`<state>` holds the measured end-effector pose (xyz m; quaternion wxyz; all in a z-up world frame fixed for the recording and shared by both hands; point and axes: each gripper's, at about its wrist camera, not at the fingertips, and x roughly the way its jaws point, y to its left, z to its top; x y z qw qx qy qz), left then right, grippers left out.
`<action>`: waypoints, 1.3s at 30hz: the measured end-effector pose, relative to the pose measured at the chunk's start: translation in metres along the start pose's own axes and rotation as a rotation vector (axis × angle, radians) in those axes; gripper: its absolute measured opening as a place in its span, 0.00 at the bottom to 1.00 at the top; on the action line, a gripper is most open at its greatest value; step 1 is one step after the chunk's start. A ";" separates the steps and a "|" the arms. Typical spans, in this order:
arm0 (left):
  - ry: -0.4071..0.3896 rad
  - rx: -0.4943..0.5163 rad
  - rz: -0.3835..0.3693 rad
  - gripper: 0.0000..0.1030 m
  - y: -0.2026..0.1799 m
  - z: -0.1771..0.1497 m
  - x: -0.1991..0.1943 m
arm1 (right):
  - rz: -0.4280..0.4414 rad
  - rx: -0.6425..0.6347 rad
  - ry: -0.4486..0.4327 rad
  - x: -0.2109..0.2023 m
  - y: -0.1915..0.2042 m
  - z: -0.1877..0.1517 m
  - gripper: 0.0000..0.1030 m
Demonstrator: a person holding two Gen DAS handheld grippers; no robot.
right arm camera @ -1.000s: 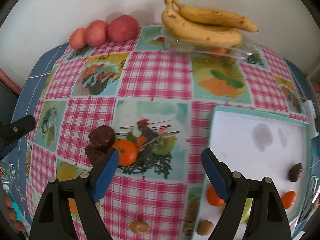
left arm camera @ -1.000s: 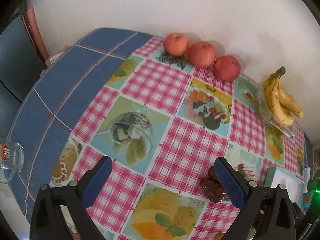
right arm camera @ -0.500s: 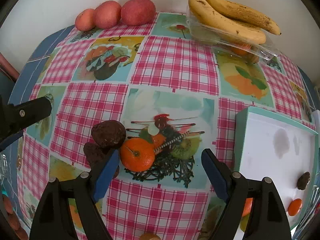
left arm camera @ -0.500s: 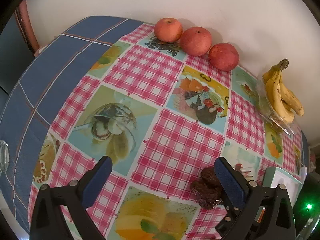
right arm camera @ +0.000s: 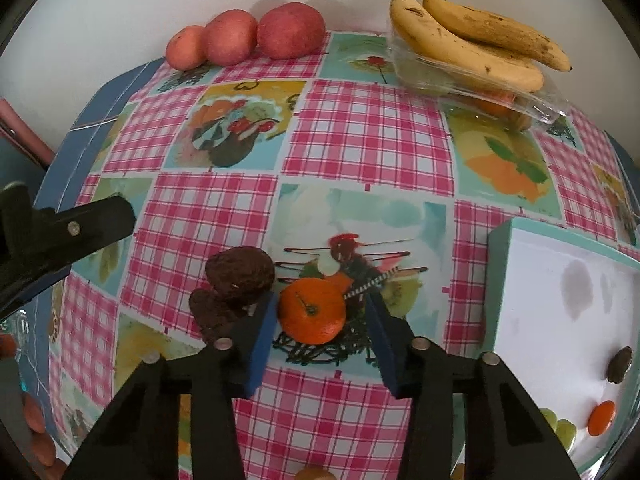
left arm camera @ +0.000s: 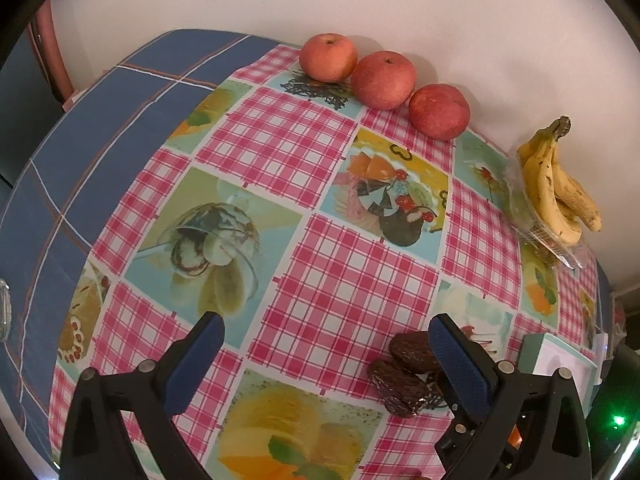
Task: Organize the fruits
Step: 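Grasp the tangerine with the right tool while the left tool lowers toward the dates, then grasp a dark date with the left tool while the right tool holds the tangerine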
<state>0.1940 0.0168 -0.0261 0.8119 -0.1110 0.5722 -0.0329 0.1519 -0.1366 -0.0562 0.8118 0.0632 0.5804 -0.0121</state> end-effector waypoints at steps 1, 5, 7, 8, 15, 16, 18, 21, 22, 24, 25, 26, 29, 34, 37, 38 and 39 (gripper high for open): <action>0.000 0.002 -0.001 1.00 0.000 0.000 0.000 | 0.004 0.000 0.000 0.000 0.000 0.000 0.41; 0.005 0.004 -0.002 1.00 -0.002 -0.001 0.001 | 0.031 0.002 0.003 0.002 0.000 -0.001 0.39; 0.009 0.005 -0.003 1.00 -0.002 -0.001 0.002 | 0.040 0.005 0.011 0.004 -0.001 -0.002 0.38; 0.011 0.004 -0.004 1.00 -0.003 -0.001 0.003 | 0.038 0.006 0.015 0.006 -0.001 -0.003 0.37; 0.015 0.006 -0.006 1.00 -0.004 -0.001 0.003 | 0.035 0.026 0.012 0.004 -0.008 -0.005 0.36; 0.015 0.006 -0.006 1.00 -0.005 -0.001 0.004 | 0.035 0.039 0.012 0.004 -0.011 -0.005 0.36; 0.018 0.008 -0.007 1.00 -0.005 -0.002 0.004 | 0.023 0.059 0.012 0.003 -0.019 -0.006 0.36; 0.028 0.010 -0.016 1.00 -0.008 -0.003 0.007 | 0.004 0.087 0.010 0.001 -0.032 -0.007 0.36; 0.033 0.010 -0.024 1.00 -0.009 -0.003 0.008 | 0.002 0.098 0.011 0.001 -0.036 -0.007 0.36; 0.046 0.004 -0.039 1.00 -0.011 -0.005 0.011 | -0.006 0.120 0.009 0.000 -0.046 -0.007 0.36; 0.051 0.002 -0.045 1.00 -0.012 -0.005 0.012 | -0.014 0.126 0.008 -0.001 -0.050 -0.007 0.36; 0.058 0.001 -0.052 1.00 -0.013 -0.006 0.014 | -0.021 0.128 0.006 -0.001 -0.053 -0.007 0.36; 0.072 0.009 -0.067 0.99 -0.020 -0.009 0.019 | -0.009 0.149 0.006 -0.003 -0.064 -0.006 0.36; 0.096 0.052 -0.091 0.86 -0.033 -0.014 0.028 | 0.004 0.144 0.006 -0.004 -0.065 -0.007 0.36; 0.109 0.070 -0.092 0.80 -0.039 -0.019 0.033 | 0.007 0.140 0.008 -0.004 -0.065 -0.006 0.36; 0.115 0.074 -0.102 0.78 -0.042 -0.021 0.035 | 0.009 0.141 0.009 -0.004 -0.065 -0.006 0.36; 0.118 0.077 -0.110 0.74 -0.043 -0.022 0.036 | 0.012 0.140 0.010 -0.006 -0.066 -0.007 0.36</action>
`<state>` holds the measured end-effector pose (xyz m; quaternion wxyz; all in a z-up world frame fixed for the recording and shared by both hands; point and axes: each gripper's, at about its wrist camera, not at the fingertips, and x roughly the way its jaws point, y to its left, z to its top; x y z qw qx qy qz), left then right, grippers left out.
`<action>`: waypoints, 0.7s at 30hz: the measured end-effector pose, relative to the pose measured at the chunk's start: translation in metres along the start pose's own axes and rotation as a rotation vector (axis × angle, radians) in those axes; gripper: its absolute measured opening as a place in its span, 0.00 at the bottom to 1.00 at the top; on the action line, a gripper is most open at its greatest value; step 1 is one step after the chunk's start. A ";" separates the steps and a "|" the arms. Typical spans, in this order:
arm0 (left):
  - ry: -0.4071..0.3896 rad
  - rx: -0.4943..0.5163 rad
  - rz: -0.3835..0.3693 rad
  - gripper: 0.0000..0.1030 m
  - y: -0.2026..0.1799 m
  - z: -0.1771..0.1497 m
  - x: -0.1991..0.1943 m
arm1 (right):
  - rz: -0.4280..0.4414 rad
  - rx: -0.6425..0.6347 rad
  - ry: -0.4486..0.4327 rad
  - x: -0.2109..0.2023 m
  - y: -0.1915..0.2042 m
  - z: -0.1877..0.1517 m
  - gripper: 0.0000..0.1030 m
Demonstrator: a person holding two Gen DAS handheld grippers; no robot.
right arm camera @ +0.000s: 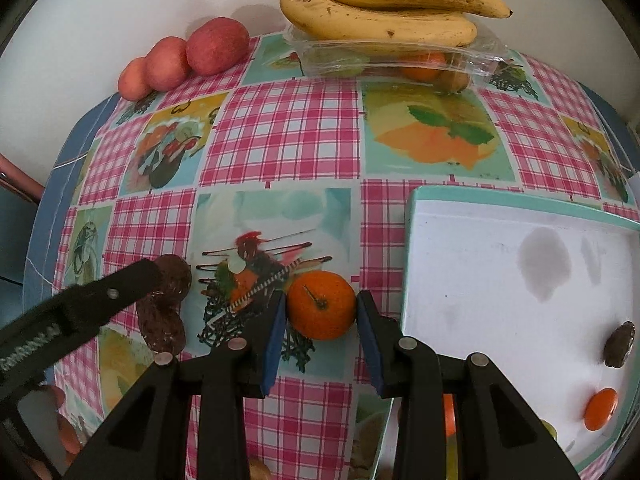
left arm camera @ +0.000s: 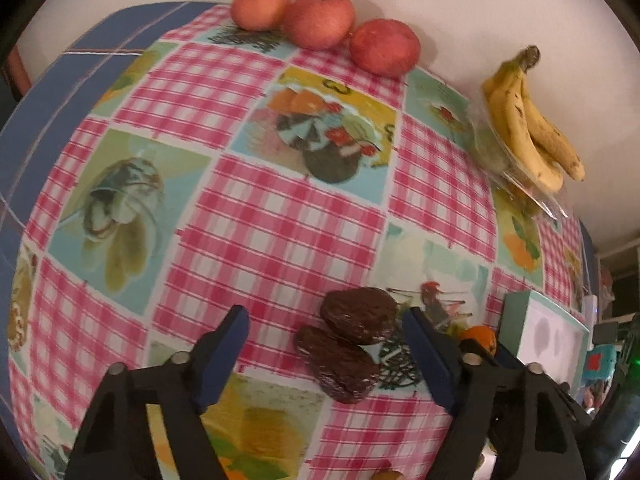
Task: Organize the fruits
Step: 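Grasp a dark date with the left tool while the right tool holds the tangerine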
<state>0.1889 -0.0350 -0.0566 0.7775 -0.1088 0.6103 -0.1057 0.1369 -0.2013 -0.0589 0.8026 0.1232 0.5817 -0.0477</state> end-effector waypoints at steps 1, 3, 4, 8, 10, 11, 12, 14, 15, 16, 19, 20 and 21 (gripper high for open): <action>0.003 0.004 -0.007 0.71 -0.002 -0.001 0.001 | 0.001 -0.001 0.001 -0.001 0.000 0.000 0.36; 0.009 0.017 -0.013 0.67 -0.005 -0.002 0.004 | 0.002 0.000 0.002 -0.001 0.000 0.000 0.36; 0.010 0.020 -0.012 0.62 -0.006 -0.003 0.005 | 0.002 0.000 0.002 -0.001 0.000 0.000 0.36; 0.009 0.027 -0.033 0.42 -0.011 -0.005 0.007 | 0.006 -0.004 0.004 -0.001 0.000 0.001 0.36; -0.002 0.032 -0.037 0.32 -0.012 -0.005 0.004 | 0.009 -0.004 0.005 -0.002 -0.001 0.002 0.36; -0.009 0.036 -0.030 0.30 -0.013 -0.004 0.003 | 0.009 -0.004 0.005 -0.003 -0.001 0.002 0.36; -0.014 0.039 -0.026 0.27 -0.015 -0.004 0.002 | 0.008 -0.006 0.002 -0.004 -0.001 0.003 0.36; -0.022 0.037 -0.027 0.25 -0.014 -0.002 -0.001 | -0.001 -0.013 -0.013 -0.010 0.000 0.005 0.36; -0.025 0.032 -0.018 0.25 -0.015 0.000 0.000 | -0.008 -0.015 -0.022 -0.014 -0.001 0.006 0.36; -0.026 0.029 -0.017 0.25 -0.015 0.000 0.000 | -0.010 -0.015 -0.028 -0.017 -0.002 0.007 0.36; -0.021 0.016 -0.022 0.27 -0.012 -0.001 0.001 | -0.008 -0.007 -0.041 -0.024 -0.006 0.009 0.36; -0.024 0.013 -0.023 0.28 -0.011 0.000 0.002 | -0.010 -0.006 -0.044 -0.025 -0.007 0.010 0.36; -0.027 0.014 -0.025 0.28 -0.011 0.000 0.002 | -0.011 -0.005 -0.046 -0.026 -0.007 0.010 0.36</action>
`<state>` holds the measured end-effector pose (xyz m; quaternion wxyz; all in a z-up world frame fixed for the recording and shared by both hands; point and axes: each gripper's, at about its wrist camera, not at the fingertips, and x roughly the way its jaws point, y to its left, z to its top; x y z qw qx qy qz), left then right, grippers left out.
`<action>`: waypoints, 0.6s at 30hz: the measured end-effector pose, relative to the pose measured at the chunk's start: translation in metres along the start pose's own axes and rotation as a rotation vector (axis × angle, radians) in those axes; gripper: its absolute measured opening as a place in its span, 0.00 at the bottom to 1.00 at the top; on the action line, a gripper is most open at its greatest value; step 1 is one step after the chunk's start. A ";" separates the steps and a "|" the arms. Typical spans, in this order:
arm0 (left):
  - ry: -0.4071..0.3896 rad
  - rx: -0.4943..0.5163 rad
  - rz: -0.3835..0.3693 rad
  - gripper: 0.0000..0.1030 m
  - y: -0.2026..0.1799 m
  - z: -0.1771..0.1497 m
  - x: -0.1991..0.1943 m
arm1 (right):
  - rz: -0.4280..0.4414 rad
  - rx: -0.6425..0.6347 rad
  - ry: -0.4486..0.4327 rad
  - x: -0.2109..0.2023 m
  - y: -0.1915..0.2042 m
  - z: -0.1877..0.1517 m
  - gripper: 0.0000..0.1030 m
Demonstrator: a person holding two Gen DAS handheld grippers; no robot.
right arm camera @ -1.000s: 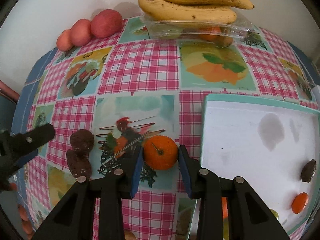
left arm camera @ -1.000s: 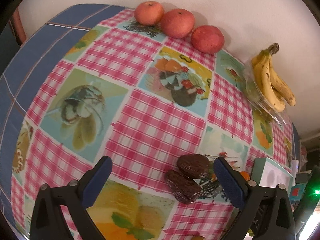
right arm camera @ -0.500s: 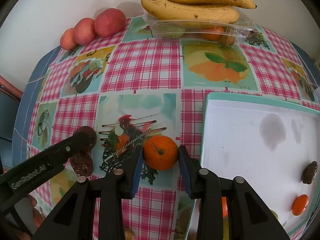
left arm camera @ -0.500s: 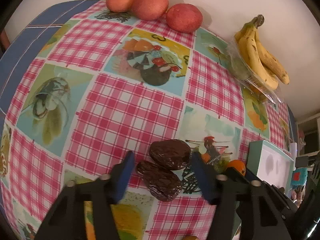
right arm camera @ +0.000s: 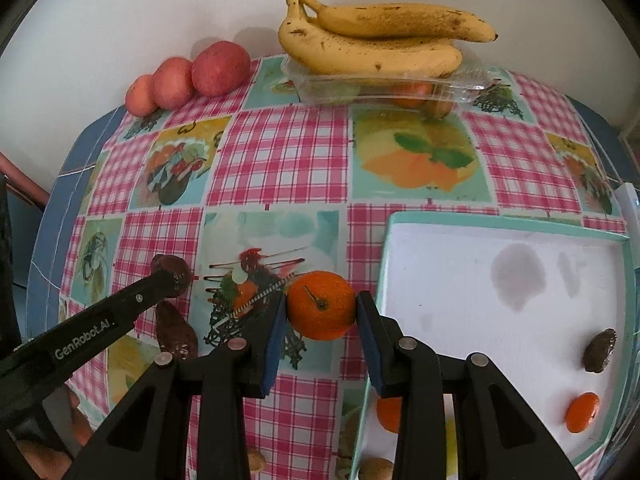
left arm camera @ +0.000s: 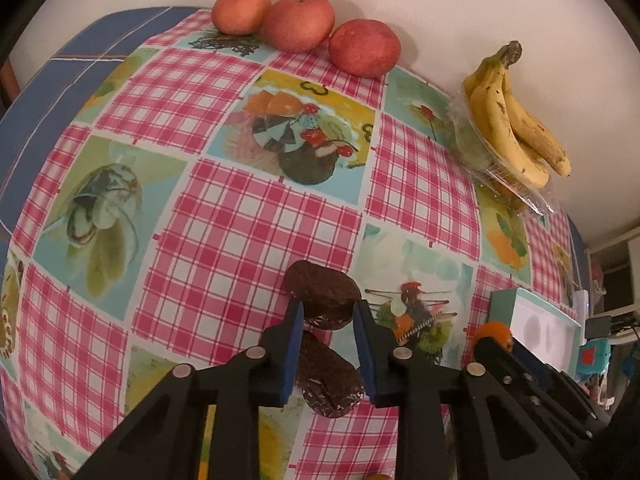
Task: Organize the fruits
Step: 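Grasp a dark date with the left tool while the right tool holds the tangerine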
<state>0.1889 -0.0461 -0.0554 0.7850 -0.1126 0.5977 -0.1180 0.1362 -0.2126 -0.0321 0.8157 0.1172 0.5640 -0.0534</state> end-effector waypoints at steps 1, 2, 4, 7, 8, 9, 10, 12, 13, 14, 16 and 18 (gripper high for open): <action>-0.002 0.004 -0.002 0.29 0.000 0.000 0.000 | 0.001 0.001 -0.001 -0.001 0.000 0.000 0.36; -0.005 0.004 -0.003 0.29 0.001 0.000 -0.001 | 0.002 0.000 -0.001 -0.002 -0.001 0.001 0.36; -0.012 -0.002 0.002 0.40 0.004 0.000 -0.002 | 0.004 -0.002 -0.003 -0.003 -0.001 0.001 0.36; -0.008 -0.004 0.000 0.48 0.006 0.001 0.003 | 0.007 -0.002 -0.007 -0.005 -0.001 0.001 0.36; -0.010 -0.007 -0.012 0.48 0.006 0.000 0.003 | 0.007 -0.001 -0.009 -0.006 -0.002 0.001 0.36; -0.015 -0.009 -0.017 0.48 0.006 0.000 0.003 | 0.007 0.000 -0.011 -0.006 -0.002 0.002 0.36; -0.021 -0.009 -0.016 0.48 0.005 0.000 0.005 | 0.007 0.000 -0.012 -0.006 -0.002 0.002 0.36; -0.029 0.011 0.003 0.48 0.002 -0.001 0.007 | 0.008 0.000 -0.014 -0.008 -0.003 0.001 0.36; -0.029 0.023 0.010 0.48 0.000 -0.001 0.009 | 0.008 0.000 -0.014 -0.008 -0.003 0.001 0.36; -0.030 0.033 0.017 0.48 -0.003 -0.002 0.012 | 0.007 0.001 -0.014 -0.008 -0.004 0.001 0.36; -0.035 0.040 0.021 0.48 -0.004 -0.003 0.012 | 0.007 0.004 -0.014 -0.008 -0.005 0.002 0.36; -0.047 0.033 0.020 0.48 -0.004 -0.002 0.011 | 0.007 0.004 -0.011 -0.009 -0.006 0.001 0.36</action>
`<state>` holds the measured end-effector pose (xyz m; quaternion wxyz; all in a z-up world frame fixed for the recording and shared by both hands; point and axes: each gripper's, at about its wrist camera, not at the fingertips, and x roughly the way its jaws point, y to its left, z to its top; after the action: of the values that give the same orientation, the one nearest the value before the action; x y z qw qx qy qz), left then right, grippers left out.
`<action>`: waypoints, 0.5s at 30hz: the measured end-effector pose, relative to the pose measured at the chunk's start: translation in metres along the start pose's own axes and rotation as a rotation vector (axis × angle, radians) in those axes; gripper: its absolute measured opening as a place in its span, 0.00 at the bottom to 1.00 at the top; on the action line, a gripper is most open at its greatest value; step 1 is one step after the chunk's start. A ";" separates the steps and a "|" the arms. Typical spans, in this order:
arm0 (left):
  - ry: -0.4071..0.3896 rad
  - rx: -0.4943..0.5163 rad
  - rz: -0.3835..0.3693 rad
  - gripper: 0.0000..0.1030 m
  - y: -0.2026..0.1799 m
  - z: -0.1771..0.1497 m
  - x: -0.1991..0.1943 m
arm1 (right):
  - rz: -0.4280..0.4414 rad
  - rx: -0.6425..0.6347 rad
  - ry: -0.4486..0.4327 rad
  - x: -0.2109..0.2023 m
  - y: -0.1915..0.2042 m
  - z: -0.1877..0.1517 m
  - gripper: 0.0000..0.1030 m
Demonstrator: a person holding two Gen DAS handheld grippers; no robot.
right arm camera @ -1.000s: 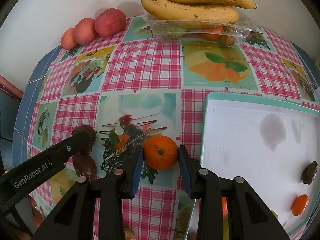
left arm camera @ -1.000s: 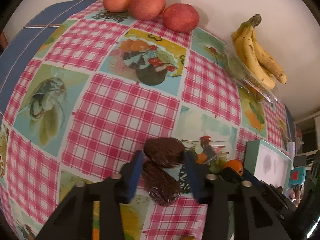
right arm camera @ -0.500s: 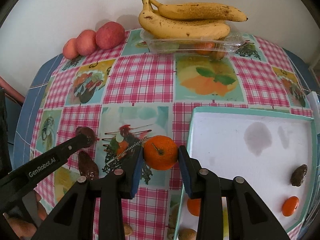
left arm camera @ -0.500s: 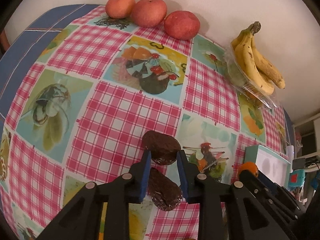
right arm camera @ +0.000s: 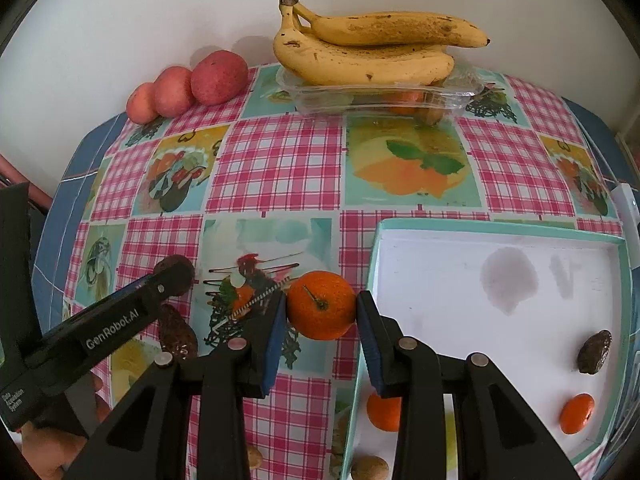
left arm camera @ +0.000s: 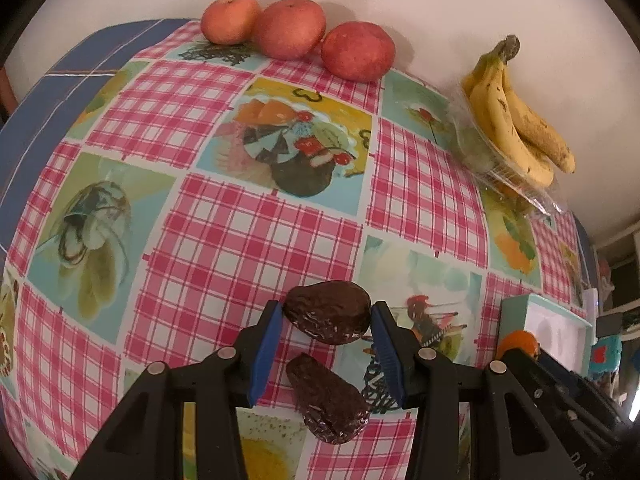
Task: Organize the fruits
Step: 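Grasp a dark date with the left tool while the right tool holds the tangerine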
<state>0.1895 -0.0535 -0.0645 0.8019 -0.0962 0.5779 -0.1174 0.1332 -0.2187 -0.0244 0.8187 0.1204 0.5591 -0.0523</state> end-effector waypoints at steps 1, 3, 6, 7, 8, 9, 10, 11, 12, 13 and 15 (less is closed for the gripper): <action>-0.006 0.001 -0.002 0.48 0.001 0.000 -0.001 | 0.000 0.000 0.001 0.000 0.000 0.000 0.36; -0.008 0.008 -0.002 0.48 0.001 0.000 0.000 | 0.001 0.000 0.001 0.000 0.000 0.000 0.36; -0.013 0.015 -0.007 0.48 0.002 0.002 0.001 | 0.002 -0.001 -0.001 -0.001 0.000 0.000 0.36; -0.014 0.018 -0.008 0.48 0.002 0.002 0.001 | 0.002 -0.001 -0.002 -0.001 0.000 0.000 0.36; -0.017 0.020 -0.005 0.48 0.003 0.002 0.002 | 0.002 -0.001 -0.002 -0.001 0.000 0.000 0.36; -0.019 0.022 -0.002 0.48 0.003 0.002 0.001 | 0.001 -0.001 -0.001 -0.001 0.000 0.000 0.36; -0.022 0.028 0.002 0.48 0.002 0.002 0.002 | 0.001 0.000 0.000 -0.001 0.000 0.000 0.36; -0.026 0.041 0.009 0.48 0.003 0.002 0.000 | 0.000 0.000 0.001 -0.001 0.000 0.000 0.36; -0.029 0.053 0.015 0.48 0.002 0.002 0.000 | 0.000 -0.001 0.003 -0.001 0.001 0.000 0.36; -0.031 0.061 0.022 0.48 -0.001 0.002 0.001 | 0.001 -0.003 0.003 -0.001 0.001 0.000 0.36; -0.034 0.072 0.028 0.48 -0.002 0.001 0.002 | 0.001 -0.004 0.002 -0.001 0.001 0.001 0.36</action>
<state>0.1913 -0.0563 -0.0656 0.8162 -0.0611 0.5607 -0.1251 0.1336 -0.2178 -0.0227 0.8184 0.1192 0.5599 -0.0506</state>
